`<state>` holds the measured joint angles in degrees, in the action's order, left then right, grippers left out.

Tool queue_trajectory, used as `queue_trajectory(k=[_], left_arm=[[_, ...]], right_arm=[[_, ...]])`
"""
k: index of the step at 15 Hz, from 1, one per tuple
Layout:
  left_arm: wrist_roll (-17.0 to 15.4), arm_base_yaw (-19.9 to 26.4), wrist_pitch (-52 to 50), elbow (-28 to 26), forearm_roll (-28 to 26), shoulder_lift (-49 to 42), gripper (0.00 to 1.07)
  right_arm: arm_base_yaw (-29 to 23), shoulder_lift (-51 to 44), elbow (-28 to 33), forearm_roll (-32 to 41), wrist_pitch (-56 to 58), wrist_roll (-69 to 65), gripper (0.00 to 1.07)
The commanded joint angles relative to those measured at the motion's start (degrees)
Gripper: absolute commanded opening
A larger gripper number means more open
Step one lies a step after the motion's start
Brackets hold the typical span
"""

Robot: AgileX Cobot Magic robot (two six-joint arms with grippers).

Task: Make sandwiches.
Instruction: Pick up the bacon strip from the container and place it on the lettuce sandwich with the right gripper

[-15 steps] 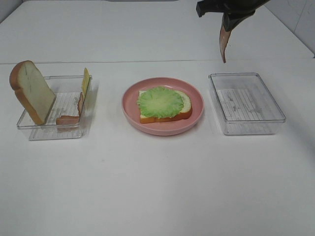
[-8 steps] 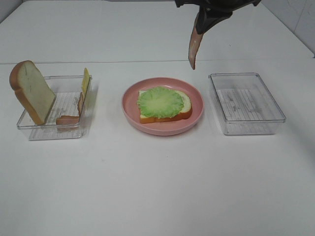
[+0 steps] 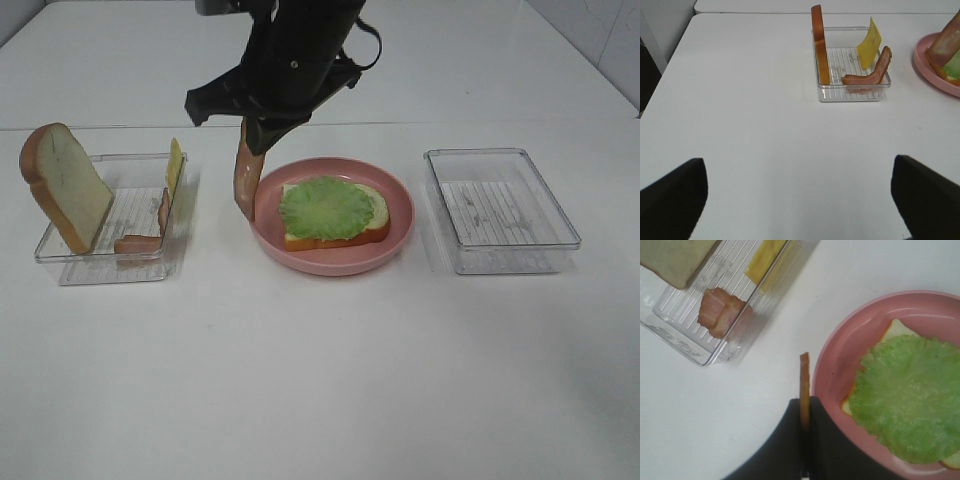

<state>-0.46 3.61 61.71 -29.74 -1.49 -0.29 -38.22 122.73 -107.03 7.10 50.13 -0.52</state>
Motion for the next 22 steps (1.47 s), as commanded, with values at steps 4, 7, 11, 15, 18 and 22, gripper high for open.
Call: queue_trajectory(k=[4,7,11,15,18,22], left_arm=[[0.1,0.0,-0.2,0.1,-0.4,-0.9,0.91],[0.1,0.0,-0.2,0.1,-0.4,-0.9,0.91],[0.1,0.0,-0.2,0.1,-0.4,-0.9,0.91],[0.1,0.0,-0.2,0.1,-0.4,-0.9,0.91],[0.1,0.0,-0.2,0.1,-0.4,-0.9,0.91],[0.1,0.0,-0.2,0.1,-0.4,-0.9,0.91]], right_arm=[[0.7,5.0,0.2,-17.3,-2.5,-6.0,0.00],[3.0,7.5,0.2,-24.7,-2.1,-11.1,0.00],[4.6,8.6,0.2,-24.6,-1.4,-11.3,0.00],[4.6,8.9,0.2,-24.2,-1.1,-11.3,0.03],[4.6,9.1,0.2,-24.6,-1.0,-11.2,0.48],[4.5,9.0,0.2,-30.1,-0.7,-11.1,1.00]])
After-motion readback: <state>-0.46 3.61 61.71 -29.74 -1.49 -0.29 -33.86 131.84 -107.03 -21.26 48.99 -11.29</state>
